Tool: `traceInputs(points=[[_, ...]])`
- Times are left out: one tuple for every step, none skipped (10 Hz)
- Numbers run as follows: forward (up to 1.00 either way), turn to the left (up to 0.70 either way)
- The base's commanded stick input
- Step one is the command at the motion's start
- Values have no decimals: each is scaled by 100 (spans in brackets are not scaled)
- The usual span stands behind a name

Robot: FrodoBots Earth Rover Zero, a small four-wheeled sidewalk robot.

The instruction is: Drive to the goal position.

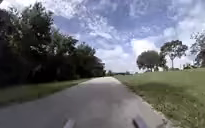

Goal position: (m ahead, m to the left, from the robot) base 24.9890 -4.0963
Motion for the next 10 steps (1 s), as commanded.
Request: traceInputs(points=[[69,3],[69,3],[69,3],[69,3],[69,3],[69,3],[69,3],[69,3],[69,3],[69,3]])
